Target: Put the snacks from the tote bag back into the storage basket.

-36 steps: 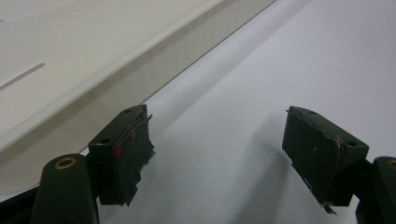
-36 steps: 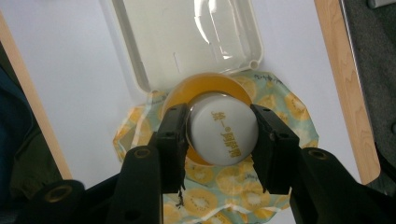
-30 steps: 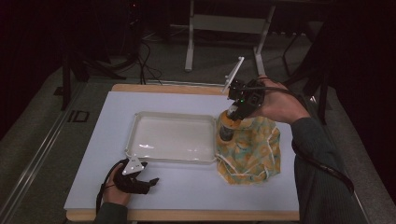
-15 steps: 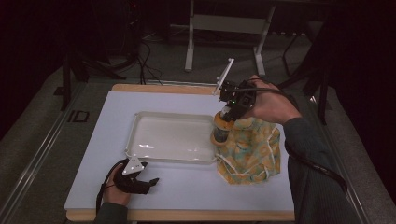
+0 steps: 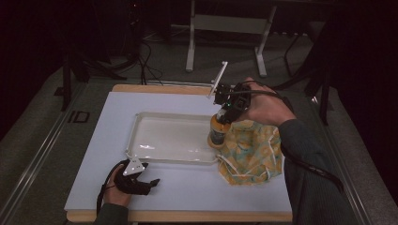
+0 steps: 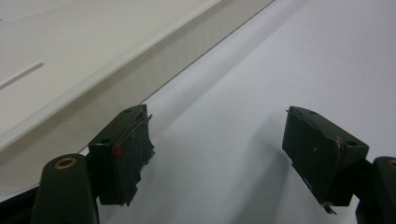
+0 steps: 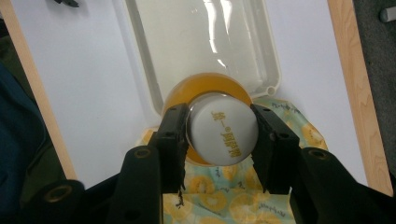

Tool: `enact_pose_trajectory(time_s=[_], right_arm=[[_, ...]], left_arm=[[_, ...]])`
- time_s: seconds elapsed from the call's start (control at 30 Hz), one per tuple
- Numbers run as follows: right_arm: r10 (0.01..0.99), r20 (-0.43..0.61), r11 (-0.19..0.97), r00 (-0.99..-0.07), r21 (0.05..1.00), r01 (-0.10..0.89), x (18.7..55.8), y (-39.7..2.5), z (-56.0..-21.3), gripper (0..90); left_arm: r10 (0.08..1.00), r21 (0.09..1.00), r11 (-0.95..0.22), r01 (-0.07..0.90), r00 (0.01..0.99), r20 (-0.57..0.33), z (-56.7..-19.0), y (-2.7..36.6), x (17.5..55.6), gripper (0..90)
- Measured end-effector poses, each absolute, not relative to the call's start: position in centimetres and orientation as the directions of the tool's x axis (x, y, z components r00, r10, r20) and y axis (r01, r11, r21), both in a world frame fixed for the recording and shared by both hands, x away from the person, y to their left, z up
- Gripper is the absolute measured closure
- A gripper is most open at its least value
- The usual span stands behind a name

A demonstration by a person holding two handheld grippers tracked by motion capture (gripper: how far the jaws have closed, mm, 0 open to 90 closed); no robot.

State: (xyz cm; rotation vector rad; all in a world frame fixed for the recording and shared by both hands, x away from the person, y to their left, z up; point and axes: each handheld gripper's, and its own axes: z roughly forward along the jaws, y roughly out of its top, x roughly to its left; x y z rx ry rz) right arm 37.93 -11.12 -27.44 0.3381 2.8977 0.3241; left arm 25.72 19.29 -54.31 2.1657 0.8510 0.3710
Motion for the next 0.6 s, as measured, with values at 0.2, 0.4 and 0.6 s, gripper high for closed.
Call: enact_pose_trajectory(time_s=[0.2, 0.4, 0.6], right_arm=[[0.239, -0.174, 0.953, -0.955, 0.229, 0.197, 37.95, -10.63, -27.88, 58.8], [0.242, -0.168, 0.952, -0.956, 0.230, 0.200, 37.92, -10.40, -28.15, 58.7], [0.239, -0.174, 0.952, -0.955, 0.236, 0.196, 37.90, -10.04, -28.38, 58.7]], left_arm=[[0.677, 0.746, -0.486, 0.455, 0.736, -0.008, -54.31, 19.29, 25.71, 23.5], [0.678, 0.748, -0.483, 0.455, 0.735, -0.009, -54.31, 19.29, 25.70, 23.5], [0.677, 0.746, -0.486, 0.455, 0.736, -0.008, -54.32, 19.28, 25.72, 23.5]])
